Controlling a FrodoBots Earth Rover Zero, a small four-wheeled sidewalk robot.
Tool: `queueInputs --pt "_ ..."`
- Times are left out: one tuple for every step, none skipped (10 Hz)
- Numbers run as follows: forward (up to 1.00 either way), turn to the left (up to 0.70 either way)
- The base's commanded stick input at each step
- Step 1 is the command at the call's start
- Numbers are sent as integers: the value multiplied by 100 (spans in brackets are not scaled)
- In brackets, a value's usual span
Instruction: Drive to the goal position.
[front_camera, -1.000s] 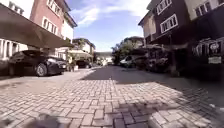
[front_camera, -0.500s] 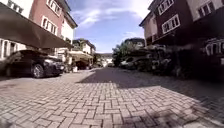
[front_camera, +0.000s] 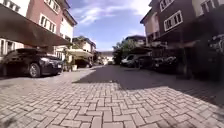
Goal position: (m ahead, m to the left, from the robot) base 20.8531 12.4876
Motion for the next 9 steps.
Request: queueInputs --pt "69 3" --pt "69 3" --pt "69 3" --pt "69 3" --pt "69 3" --pt "69 3" --pt "69 3" --pt "69 3" --pt "69 3"
